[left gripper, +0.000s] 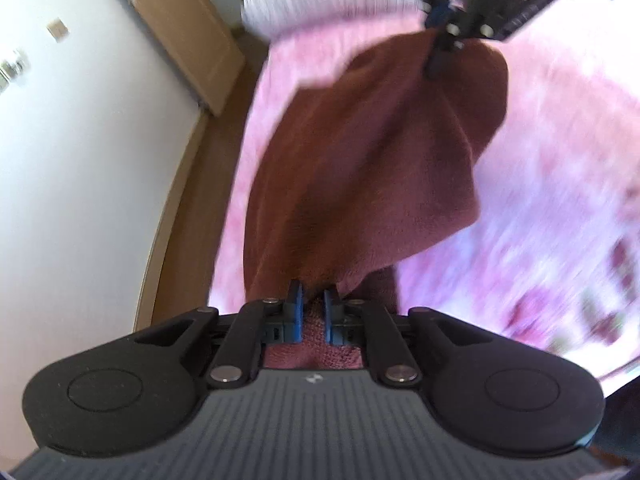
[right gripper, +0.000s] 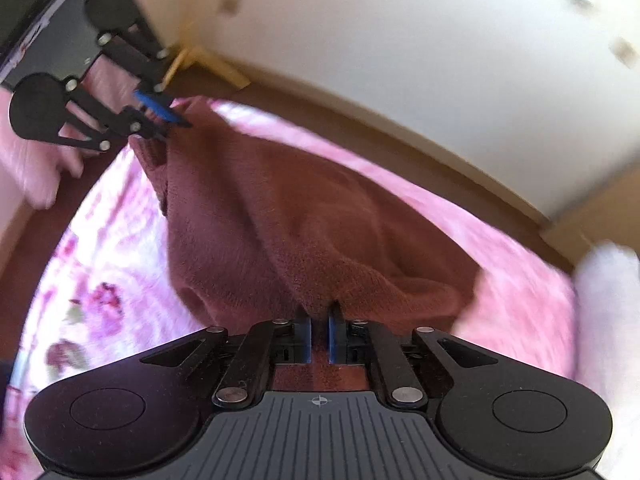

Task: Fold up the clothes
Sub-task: 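Grasp the brown cardigan with the left gripper while the right gripper grasps another edge, then lift the cardigan with both grippers and shake it out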

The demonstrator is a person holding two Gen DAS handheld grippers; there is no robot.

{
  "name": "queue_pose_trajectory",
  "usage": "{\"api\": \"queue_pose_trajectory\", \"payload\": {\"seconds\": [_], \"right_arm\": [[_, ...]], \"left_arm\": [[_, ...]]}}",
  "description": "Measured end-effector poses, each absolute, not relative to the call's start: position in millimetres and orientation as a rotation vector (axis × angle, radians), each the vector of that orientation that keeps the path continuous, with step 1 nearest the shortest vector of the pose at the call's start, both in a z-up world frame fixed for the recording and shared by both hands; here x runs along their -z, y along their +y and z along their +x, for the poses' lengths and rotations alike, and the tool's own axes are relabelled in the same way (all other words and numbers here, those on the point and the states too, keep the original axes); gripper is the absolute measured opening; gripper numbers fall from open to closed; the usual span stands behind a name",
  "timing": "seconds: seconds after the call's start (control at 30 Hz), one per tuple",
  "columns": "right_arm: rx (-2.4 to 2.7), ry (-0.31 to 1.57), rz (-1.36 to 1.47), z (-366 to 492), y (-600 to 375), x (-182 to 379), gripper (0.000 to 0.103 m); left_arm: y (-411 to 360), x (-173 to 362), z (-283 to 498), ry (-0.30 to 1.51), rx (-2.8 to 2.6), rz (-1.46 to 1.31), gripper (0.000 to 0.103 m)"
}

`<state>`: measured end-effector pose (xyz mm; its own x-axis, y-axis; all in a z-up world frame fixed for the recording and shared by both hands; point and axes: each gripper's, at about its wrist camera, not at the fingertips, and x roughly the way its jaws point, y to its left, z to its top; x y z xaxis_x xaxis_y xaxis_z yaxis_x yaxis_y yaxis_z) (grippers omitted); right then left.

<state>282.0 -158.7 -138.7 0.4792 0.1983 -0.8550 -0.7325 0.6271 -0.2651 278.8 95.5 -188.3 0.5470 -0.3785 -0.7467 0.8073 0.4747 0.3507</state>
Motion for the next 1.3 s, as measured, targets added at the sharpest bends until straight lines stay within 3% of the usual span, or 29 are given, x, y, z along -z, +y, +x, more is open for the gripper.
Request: {"api": "queue_pose_trajectory", "payload": {"seconds": [0.27,0.67,0.87,1.03,1.1,1.13,1.17,1.3], "right_arm": [[-0.358,0.978,-0.42,121.9,-256.5,79.6,0.002],[0.082,1.01,-0.039,-211.4,-403.2,32.4,0.002],[0.355,0.906,0.094,-306.3,-455.6,-38.3,0.002],[0.571,0.812,0.089,-295.5,-515.5,-51.5,0.003],[0.66,0.853,0.077,-284.3,-538.3,-37.5,0.027],[0.677,0.865,0.073,-281.0,-545.2,-32.5,0.053],[0.692,0.875,0.069,-277.8,-551.7,-27.7,0.073],[0.632,0.955,0.111,-272.8,-552.9,2.4,0.074]], "left_arm": [[1.3,132.5,136.0,0.52,1.123,0.734,0.007],[-170.4,86.6,-99.7,0.47,1.638,0.741,0.007],[-265.0,46.8,-109.7,0.388,1.807,0.599,0.007],[-357.3,71.0,-52.9,0.445,1.686,0.605,0.01],[-388.7,88.2,-32.9,0.507,1.608,0.6,0.025],[-402.4,97.5,-22.5,0.538,1.579,0.6,0.029],[-405.3,106.1,-14.2,0.562,1.558,0.604,0.034],[-388.2,160.4,13.3,0.712,1.536,0.636,0.043]]}}
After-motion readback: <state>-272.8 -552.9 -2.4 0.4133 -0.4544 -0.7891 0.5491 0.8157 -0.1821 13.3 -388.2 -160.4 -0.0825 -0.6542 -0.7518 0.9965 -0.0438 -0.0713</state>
